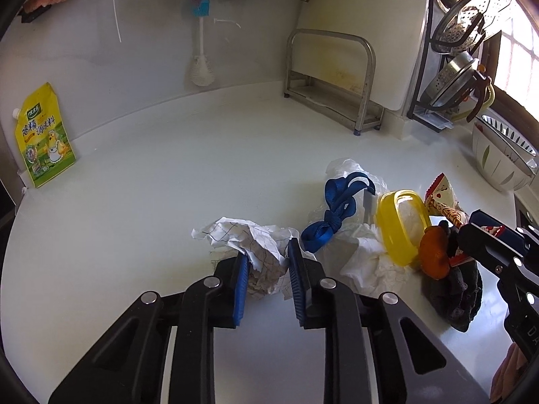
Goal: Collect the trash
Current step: 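Close the right tool on the red-and-white snack wrapper while the left tool grasps crumpled paper, then carry the wrapper and paper over the basket with both tools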
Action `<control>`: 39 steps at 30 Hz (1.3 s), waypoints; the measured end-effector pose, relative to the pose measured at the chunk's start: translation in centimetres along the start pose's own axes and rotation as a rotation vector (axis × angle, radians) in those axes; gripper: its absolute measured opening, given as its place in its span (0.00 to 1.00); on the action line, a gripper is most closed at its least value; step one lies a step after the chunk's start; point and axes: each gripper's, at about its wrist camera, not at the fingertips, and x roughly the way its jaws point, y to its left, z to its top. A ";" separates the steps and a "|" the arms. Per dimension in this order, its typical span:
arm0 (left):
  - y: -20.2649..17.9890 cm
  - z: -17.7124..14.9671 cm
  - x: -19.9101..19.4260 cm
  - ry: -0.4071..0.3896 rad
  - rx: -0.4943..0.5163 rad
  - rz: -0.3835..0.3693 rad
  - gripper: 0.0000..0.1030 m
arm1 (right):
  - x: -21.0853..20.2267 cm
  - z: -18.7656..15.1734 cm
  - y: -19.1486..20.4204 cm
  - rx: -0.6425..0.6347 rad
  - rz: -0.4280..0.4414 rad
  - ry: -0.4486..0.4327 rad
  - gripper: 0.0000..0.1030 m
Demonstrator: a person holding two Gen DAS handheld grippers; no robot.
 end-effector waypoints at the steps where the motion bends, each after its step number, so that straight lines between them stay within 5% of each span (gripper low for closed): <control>1: 0.1 -0.1 -0.4 -0.007 -0.003 0.005 0.21 | -0.1 0.0 0.0 -0.002 -0.003 -0.003 0.25; 10: 0.8 -2.5 -6.7 -0.069 0.002 0.056 0.20 | -2.6 -0.4 0.8 -0.026 -0.028 -0.048 0.25; 19: 0.3 -5.8 -13.1 -0.108 0.017 0.047 0.20 | -8.4 -4.4 1.7 -0.019 -0.100 -0.068 0.25; 27: -2.0 -11.9 -17.9 -0.126 0.048 0.047 0.20 | -15.6 -10.7 3.1 0.055 -0.137 -0.038 0.25; 39: -4.6 -20.4 -21.6 -0.040 0.032 -0.086 0.20 | -22.3 -20.7 5.8 0.174 -0.158 0.017 0.25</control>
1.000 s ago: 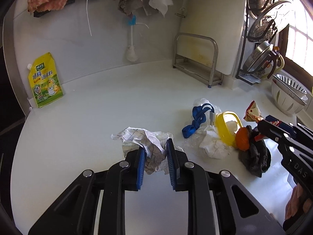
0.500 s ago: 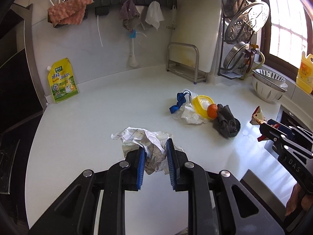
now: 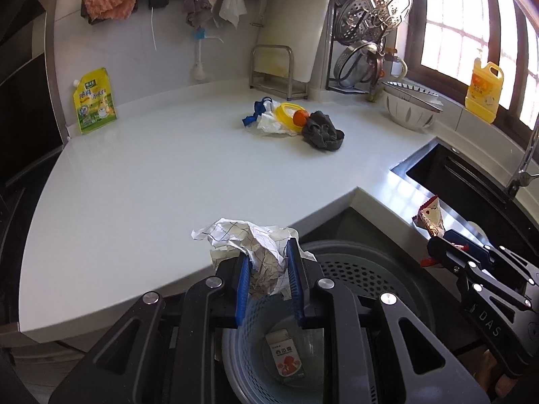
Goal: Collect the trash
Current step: 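Carry the wrapper and paper over the basket with both tools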
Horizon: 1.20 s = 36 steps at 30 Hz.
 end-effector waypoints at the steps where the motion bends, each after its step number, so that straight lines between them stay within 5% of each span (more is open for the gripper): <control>1: -0.3 -0.4 0.0 0.011 0.005 -0.008 0.20 | -0.4 -0.7 -0.1 0.010 0.001 0.006 0.25; 16: -1.1 -5.9 0.4 0.124 0.004 -0.031 0.20 | -1.6 -6.1 0.7 0.008 0.077 0.080 0.25; 36: -0.5 -7.0 1.9 0.178 0.018 -0.002 0.23 | 1.0 -7.7 1.1 0.022 0.151 0.184 0.25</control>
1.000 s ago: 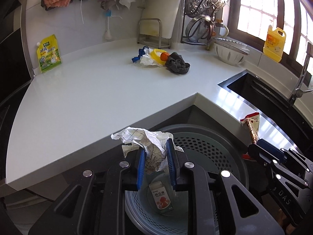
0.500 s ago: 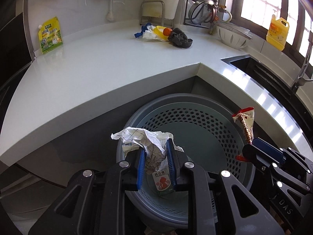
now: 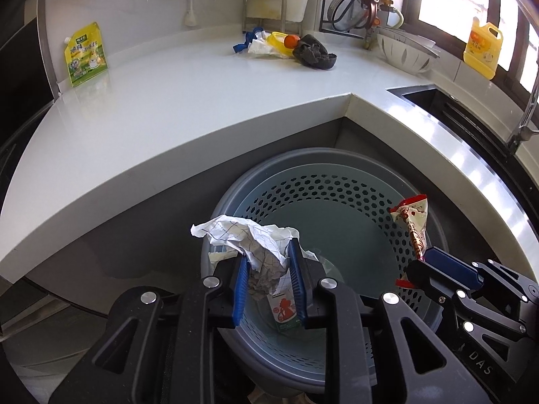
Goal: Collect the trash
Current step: 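Carry the wrapper and paper over the basket with both tools, then open both tools to drop the wrapper and paper into the basket, then move both tools back toward the remaining trash on the counter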
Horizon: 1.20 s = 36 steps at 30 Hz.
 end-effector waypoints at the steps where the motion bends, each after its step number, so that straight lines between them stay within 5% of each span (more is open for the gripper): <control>1: 0.0 0.0 0.1 0.004 0.001 0.002 0.23 | 0.1 0.0 -0.1 0.002 0.001 0.003 0.25; 14: 0.5 -0.5 0.9 0.035 -0.011 -0.004 0.28 | 0.7 0.2 -0.5 0.013 0.008 0.008 0.28; 17: 0.6 -0.5 1.0 0.040 -0.015 -0.003 0.36 | 0.4 0.2 -0.8 0.022 0.005 -0.002 0.31; 19: 0.7 -0.5 0.8 0.036 -0.023 -0.001 0.56 | 0.2 0.2 -1.0 0.031 0.004 -0.011 0.37; 25: 1.1 -0.6 0.6 0.031 -0.040 0.004 0.62 | -0.3 0.4 -1.4 0.058 0.026 -0.034 0.49; 36: 1.3 -0.8 0.2 0.026 -0.046 0.012 0.66 | -0.2 0.1 -1.3 0.055 0.024 -0.026 0.49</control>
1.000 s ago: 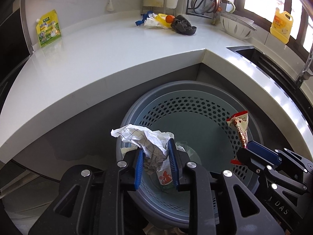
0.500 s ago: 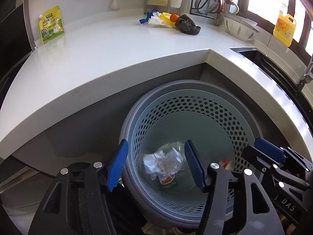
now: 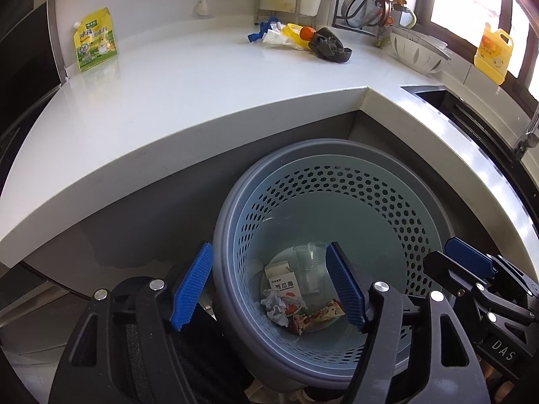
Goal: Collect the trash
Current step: 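Move both tools back toward the remaining trash on the counter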
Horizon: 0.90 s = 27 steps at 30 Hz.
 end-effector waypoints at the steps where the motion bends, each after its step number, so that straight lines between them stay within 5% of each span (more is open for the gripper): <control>1: 0.1 0.0 0.0 0.000 -0.002 0.000 0.67 | 0.0 0.0 0.1 -0.002 -0.001 0.001 0.49; 14: 0.7 1.5 -0.6 -0.008 -0.020 -0.008 0.71 | 0.1 1.3 0.5 -0.007 -0.003 0.005 0.51; 27: 1.4 7.6 -3.0 -0.068 -0.026 -0.018 0.75 | -2.4 8.6 1.3 -0.052 0.007 -0.083 0.58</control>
